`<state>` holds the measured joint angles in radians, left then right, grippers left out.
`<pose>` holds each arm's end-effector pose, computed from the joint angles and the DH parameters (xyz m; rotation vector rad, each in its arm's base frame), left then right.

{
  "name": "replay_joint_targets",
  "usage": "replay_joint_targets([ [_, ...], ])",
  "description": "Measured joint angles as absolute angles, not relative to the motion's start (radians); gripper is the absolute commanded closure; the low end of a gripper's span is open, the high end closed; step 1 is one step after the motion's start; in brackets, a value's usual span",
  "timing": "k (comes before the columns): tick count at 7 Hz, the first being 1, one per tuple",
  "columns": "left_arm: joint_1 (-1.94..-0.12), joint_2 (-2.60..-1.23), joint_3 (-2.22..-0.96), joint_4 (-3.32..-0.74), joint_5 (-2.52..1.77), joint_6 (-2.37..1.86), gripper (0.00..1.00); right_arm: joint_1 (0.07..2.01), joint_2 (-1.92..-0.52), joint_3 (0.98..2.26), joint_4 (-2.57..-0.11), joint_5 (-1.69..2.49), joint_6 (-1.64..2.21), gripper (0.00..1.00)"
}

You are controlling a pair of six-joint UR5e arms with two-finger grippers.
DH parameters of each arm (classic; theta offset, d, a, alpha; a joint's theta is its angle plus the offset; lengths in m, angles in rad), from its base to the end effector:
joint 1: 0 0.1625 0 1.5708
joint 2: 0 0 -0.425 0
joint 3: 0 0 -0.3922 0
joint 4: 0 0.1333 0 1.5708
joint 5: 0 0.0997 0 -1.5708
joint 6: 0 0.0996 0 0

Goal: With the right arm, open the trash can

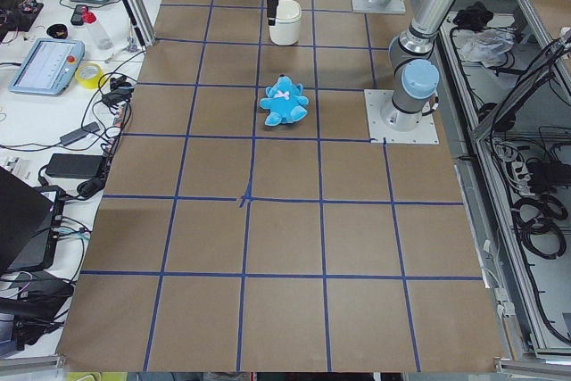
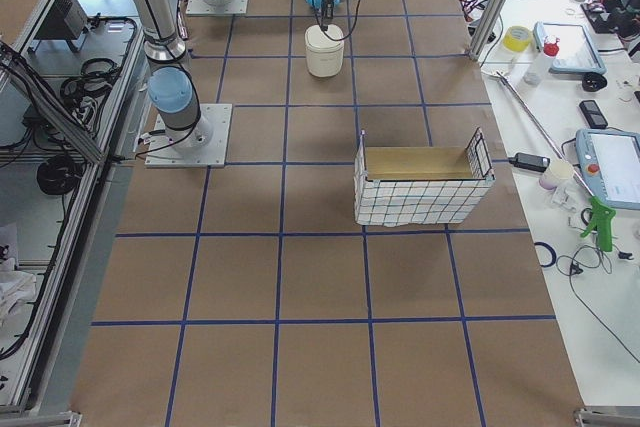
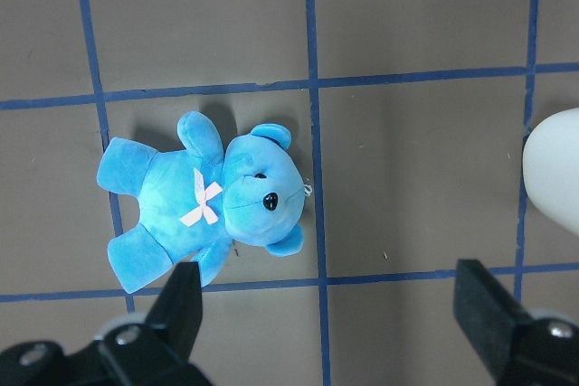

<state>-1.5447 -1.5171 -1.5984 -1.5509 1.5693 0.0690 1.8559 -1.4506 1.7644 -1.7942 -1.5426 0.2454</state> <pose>-0.1211 -0.4768 0.5022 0.0674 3.1393 -0.0722 0.2753 -0.4553 0.3552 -0.0602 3.1340 0.1484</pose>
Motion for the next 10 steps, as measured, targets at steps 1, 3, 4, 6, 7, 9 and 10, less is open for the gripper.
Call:
replay_joint_targets([
  [1, -1.545, -1.517, -1.598, -1.551, 1.569, 0.069, 0.00, 1.859, -1.443, 1.814, -1.862, -1.543, 0.246, 1.00],
  [3, -1.545, -1.517, -1.598, -1.551, 1.569, 0.069, 0.00, 1.862, -1.428, 1.866, -1.962, -1.542, 0.249, 1.00],
  [4, -1.545, -1.517, -1.598, -1.551, 1.569, 0.069, 0.00, 1.863, -1.425, 1.872, -1.973, -1.542, 0.250, 1.00],
  [6, -1.545, -1.517, -1.598, -1.551, 1.569, 0.069, 0.00, 1.864, -1.428, 1.871, -1.974, -1.546, 0.252, 0.00],
  [7, -1.545, -1.517, -1.598, -1.551, 1.569, 0.069, 0.00, 1.865, -1.452, 1.860, -1.965, -1.554, 0.251, 0.00],
  [9, -1.545, -1.517, -1.598, -1.551, 1.570, 0.069, 0.00, 1.854, -1.544, 1.776, -1.821, -1.557, 0.249, 0.00],
  [10, -1.545, -1.517, -1.598, -1.551, 1.570, 0.069, 0.00, 1.832, -1.562, 1.676, -1.710, -1.558, 0.238, 0.00],
])
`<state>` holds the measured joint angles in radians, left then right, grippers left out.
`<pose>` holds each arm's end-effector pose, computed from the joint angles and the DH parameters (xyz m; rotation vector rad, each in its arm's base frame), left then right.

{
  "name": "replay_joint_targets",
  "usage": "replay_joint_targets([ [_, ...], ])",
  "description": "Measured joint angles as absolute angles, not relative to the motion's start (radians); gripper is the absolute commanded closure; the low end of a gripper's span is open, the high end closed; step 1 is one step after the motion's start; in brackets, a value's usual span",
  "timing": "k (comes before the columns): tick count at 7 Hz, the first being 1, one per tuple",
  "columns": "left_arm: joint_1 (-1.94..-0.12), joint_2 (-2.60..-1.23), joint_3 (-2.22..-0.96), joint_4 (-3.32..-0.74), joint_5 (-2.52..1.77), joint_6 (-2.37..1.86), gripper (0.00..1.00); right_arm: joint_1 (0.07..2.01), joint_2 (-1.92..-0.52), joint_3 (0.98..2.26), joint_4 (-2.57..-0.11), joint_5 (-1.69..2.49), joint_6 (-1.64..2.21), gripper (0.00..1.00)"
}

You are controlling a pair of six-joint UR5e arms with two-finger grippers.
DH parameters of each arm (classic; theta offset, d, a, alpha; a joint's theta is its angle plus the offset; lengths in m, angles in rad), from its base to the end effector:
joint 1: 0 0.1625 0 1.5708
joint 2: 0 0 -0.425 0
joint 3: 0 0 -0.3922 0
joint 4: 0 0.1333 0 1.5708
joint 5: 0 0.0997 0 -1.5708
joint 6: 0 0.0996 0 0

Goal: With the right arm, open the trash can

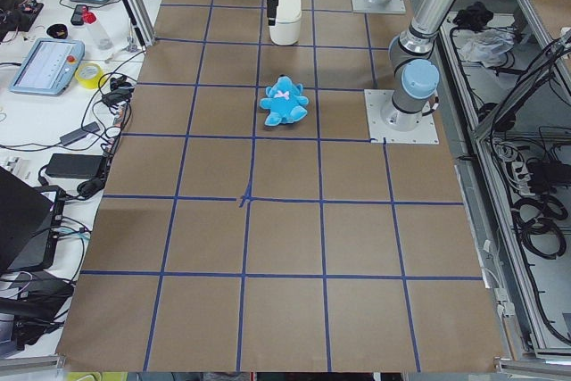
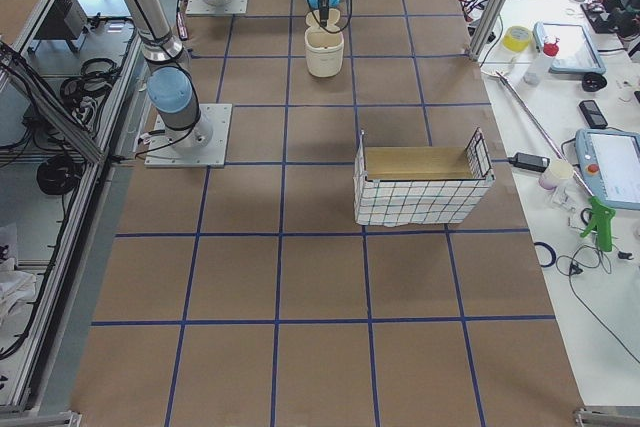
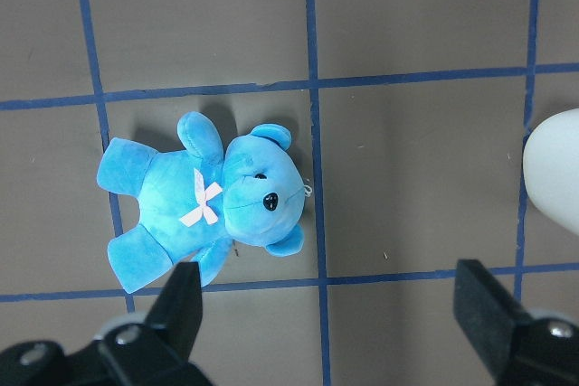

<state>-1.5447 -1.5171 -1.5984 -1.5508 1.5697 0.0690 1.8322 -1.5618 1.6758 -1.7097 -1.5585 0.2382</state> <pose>-0.1210 -0.4768 0.5022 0.0674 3.1389 -0.0724 0.2580 -0.4440 0.4458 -0.0365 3.1231 -0.0329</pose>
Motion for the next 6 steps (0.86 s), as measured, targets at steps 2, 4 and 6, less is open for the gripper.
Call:
replay_joint_targets([
  [2, -1.545, -1.517, -1.598, -1.551, 1.570, 0.069, 0.00, 1.717, -1.562, 1.518, -1.596, -1.552, 0.178, 0.00],
  [4, -1.545, -1.517, -1.598, -1.551, 1.571, 0.069, 0.00, 1.625, -1.562, 1.481, -1.545, -1.547, 0.069, 0.00],
  [6, -1.545, -1.517, -1.598, -1.551, 1.570, 0.069, 0.00, 1.611, -1.564, 1.478, -1.534, -1.546, 0.039, 0.00],
])
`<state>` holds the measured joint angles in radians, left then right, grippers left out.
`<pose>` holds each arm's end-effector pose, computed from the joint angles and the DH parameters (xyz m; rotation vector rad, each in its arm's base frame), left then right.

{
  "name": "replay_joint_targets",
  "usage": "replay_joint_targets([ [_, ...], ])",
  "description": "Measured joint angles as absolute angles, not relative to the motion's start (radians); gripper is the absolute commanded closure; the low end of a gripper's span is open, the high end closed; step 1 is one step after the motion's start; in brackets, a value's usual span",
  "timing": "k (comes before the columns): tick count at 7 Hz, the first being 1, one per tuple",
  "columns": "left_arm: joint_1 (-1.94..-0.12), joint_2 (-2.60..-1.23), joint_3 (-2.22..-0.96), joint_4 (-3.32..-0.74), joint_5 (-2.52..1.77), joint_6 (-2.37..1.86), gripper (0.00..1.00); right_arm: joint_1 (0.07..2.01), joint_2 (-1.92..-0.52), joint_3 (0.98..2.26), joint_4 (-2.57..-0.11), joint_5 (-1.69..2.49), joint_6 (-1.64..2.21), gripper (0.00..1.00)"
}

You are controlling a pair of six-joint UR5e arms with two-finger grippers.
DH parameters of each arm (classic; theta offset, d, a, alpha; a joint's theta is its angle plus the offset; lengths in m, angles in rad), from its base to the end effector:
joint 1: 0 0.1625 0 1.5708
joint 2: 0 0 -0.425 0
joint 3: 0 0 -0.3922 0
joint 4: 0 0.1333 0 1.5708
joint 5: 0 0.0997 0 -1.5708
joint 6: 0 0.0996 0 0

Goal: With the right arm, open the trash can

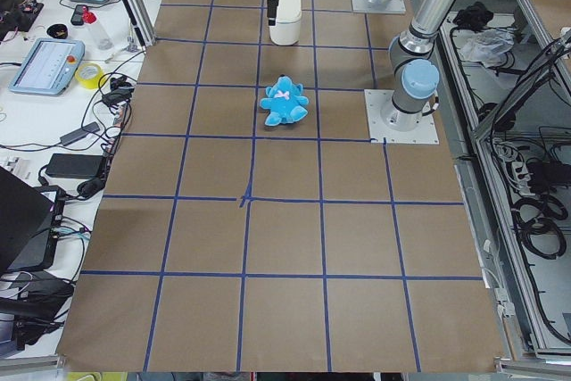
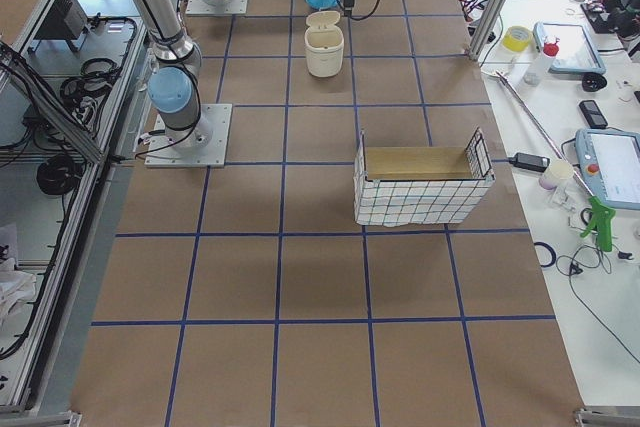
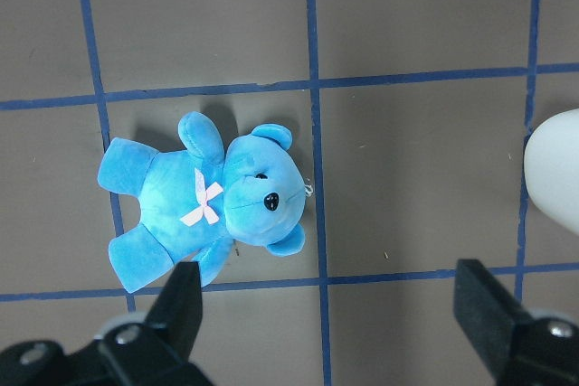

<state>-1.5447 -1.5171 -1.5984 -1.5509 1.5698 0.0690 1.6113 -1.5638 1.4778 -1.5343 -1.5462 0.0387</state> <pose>-0.1210 -0.4767 0.5022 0.0674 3.1388 -0.0722 0.1558 -0.4923 0.5267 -0.0038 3.1141 -0.0755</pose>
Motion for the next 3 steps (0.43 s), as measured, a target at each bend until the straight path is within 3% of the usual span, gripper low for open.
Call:
replay_joint_targets([
  [3, -1.545, -1.517, -1.598, -1.551, 1.569, 0.069, 0.00, 1.612, -1.565, 1.479, -1.527, -1.546, 0.035, 0.00],
])
